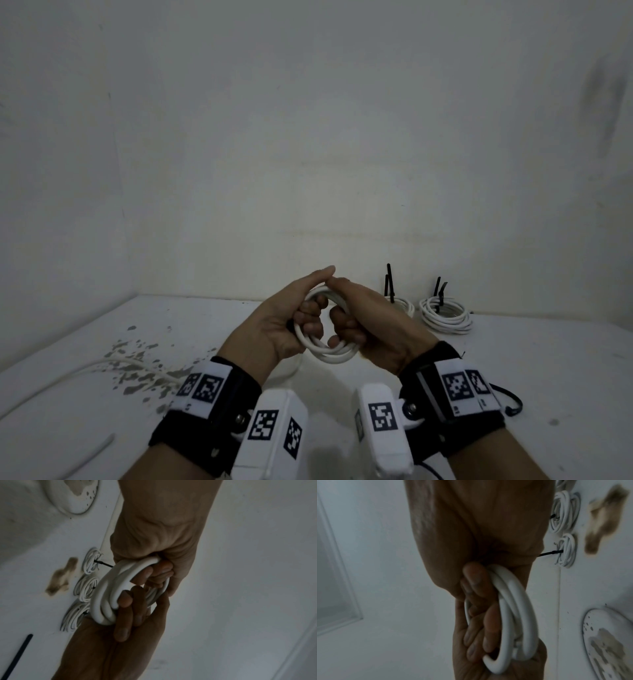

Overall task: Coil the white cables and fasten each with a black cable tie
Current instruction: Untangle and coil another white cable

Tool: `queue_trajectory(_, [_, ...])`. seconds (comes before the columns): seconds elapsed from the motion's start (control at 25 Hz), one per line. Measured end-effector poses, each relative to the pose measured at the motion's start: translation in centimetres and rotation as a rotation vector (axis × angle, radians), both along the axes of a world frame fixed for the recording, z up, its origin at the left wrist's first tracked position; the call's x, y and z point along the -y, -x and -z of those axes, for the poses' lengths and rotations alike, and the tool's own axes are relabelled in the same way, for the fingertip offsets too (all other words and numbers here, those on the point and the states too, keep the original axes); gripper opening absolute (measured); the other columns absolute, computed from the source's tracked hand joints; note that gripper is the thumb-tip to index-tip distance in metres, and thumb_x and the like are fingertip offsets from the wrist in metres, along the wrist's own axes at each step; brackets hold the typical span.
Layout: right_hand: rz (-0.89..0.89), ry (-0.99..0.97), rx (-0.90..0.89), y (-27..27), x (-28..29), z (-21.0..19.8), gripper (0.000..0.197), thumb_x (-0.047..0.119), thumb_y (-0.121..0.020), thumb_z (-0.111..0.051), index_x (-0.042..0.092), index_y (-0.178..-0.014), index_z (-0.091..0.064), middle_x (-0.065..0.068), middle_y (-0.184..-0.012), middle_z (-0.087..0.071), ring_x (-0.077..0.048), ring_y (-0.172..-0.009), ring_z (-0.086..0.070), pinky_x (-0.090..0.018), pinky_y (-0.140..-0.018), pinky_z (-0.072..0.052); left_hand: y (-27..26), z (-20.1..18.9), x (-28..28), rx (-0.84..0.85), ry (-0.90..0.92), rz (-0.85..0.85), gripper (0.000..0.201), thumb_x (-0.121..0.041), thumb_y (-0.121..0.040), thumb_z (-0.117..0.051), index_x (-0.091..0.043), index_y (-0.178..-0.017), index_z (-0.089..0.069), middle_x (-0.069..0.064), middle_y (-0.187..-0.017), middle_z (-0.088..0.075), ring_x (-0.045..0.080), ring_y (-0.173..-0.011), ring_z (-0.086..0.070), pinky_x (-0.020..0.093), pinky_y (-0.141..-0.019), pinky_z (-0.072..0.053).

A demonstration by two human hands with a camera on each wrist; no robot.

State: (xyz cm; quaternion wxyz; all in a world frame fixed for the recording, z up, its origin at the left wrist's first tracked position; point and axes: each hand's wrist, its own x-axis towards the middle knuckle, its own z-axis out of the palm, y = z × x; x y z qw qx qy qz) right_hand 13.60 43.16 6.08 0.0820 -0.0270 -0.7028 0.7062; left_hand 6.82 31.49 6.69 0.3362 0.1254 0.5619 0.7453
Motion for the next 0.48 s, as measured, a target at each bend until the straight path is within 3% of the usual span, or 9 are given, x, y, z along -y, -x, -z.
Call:
queue_trajectory(0.04, [-0.004,-0.002,0.017,0.0,-0.1,0.1,0.034,0.04,-0.103,-0.042,0.014,-0.081,-0.048,0.004,-0.049,-0.028,-0.009,-0.041,-0.021,-0.03,-0.058,-0.016,0.0,0.2,-0.1,0.026,0.002,0.002,0.048,-0.041,-0.077,-0.076,-0.012,-0.053,-0.046,-0.007,-0.035,-0.028,0.005,-0.026,-0.021,0.015,-0.031,-0.024])
queue_trajectory(0.2, [0.033,-0.079,0.018,0.1,0.2,0.3,0.033,0.038,-0.104,-0.043,0.014,-0.082,-0.045,0.005,-0.048,-0.032,-0.009,-0.042,-0.026,-0.022,-0.045,-0.028,0.6,1.0,-0.3,0.061,-0.008,-0.006,0.053,-0.051,-0.077,-0.073,-0.011,-0.055,-0.047,-0.007,-0.034,-0.029,0.005,-0.026,-0.022,0.015,-0.031,-0.024])
queue_trajectory(0.28, [0.104,0.021,-0.02,0.3,0.4,0.3,0.032,0.036,-0.103,-0.049,0.012,-0.081,-0.048,0.004,-0.047,-0.034,-0.01,-0.041,-0.029,-0.023,-0.043,-0.034,1.1,1.0,-0.1,0.081,-0.093,0.01,0.054,-0.056,-0.074,-0.072,-0.008,-0.058,-0.052,-0.006,-0.037,-0.035,0.005,-0.028,-0.03,0.016,-0.032,-0.03])
queue_trajectory(0.4, [0.281,0.237,-0.119,0.6,0.5,-0.2,0.032,0.034,-0.1,-0.056,0.012,-0.077,-0.05,0.003,-0.047,-0.036,-0.011,-0.037,-0.034,-0.024,-0.041,-0.038,0.7,0.7,0.1,0.091,-0.271,0.076,0.054,-0.059,-0.072,-0.072,-0.006,-0.071,-0.064,0.0,-0.05,-0.057,0.01,-0.041,-0.054,0.021,-0.049,-0.051])
queue_trajectory(0.48, [0.371,0.303,-0.183,0.5,0.2,-0.7,0.031,0.03,-0.099,-0.058,0.013,-0.075,-0.049,0.0,-0.052,-0.036,-0.012,-0.039,-0.034,-0.023,-0.039,-0.036,-0.1,0.9,-0.5,0.049,-0.352,0.066,0.048,-0.054,-0.073,-0.072,-0.007,-0.077,-0.066,-0.001,-0.056,-0.06,0.009,-0.046,-0.057,0.022,-0.06,-0.053])
